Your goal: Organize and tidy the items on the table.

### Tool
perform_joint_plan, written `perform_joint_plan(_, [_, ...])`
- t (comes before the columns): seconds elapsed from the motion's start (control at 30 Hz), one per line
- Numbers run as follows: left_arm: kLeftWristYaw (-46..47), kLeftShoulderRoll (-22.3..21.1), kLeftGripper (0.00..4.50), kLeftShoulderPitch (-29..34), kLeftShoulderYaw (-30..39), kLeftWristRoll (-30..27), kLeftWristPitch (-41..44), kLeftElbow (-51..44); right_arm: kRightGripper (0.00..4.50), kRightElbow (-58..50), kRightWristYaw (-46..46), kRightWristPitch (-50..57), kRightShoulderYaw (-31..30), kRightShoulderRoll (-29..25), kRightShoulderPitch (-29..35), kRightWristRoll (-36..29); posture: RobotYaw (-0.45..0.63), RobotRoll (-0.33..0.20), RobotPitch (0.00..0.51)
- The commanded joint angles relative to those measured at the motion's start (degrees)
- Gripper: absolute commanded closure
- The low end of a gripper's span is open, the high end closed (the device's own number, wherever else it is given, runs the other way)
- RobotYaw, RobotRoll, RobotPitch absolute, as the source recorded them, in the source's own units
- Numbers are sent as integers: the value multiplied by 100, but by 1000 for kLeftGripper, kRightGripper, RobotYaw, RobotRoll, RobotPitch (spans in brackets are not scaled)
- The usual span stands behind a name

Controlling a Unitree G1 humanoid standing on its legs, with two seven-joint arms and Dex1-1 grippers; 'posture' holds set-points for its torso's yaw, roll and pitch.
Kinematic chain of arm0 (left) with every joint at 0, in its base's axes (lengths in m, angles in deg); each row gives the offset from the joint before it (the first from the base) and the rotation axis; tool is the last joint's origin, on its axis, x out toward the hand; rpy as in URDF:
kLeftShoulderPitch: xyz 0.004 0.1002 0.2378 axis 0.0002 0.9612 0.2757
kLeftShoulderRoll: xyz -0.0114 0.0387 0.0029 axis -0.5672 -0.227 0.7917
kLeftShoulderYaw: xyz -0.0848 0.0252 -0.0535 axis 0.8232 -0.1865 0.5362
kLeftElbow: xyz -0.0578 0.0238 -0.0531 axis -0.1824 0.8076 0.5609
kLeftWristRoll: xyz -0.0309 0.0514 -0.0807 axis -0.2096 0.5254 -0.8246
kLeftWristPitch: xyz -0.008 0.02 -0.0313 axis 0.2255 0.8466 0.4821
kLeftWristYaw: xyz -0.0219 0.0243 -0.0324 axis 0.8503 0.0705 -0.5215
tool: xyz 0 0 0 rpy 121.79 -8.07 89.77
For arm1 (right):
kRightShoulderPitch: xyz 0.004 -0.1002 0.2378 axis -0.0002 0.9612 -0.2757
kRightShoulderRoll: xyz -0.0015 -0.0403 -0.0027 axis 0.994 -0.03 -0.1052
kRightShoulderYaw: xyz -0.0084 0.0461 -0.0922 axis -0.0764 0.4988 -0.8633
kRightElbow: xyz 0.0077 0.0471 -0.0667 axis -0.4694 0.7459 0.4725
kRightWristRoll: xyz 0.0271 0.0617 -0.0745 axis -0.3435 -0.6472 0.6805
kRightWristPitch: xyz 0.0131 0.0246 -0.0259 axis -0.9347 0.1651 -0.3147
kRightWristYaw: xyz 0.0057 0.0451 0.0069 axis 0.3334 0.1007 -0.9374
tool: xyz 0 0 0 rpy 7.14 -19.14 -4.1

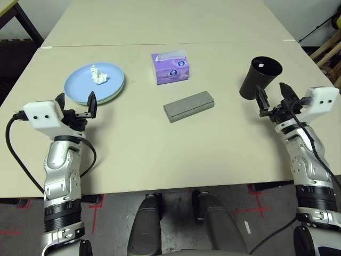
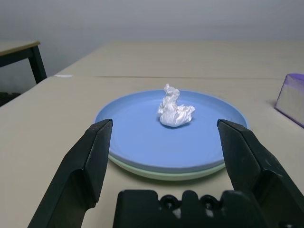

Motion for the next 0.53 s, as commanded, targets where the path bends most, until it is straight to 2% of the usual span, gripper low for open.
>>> perform_joint_plan(0.03, [-58, -56, 0, 141, 77, -71, 89, -24, 10, -59, 41, 65, 114, -36, 98, -64, 127, 0, 193])
perform_joint_plan(0.53, [-170, -114, 0, 211, 73, -169, 186, -51, 10, -67, 103, 107, 60, 53, 90, -61, 131, 0, 188])
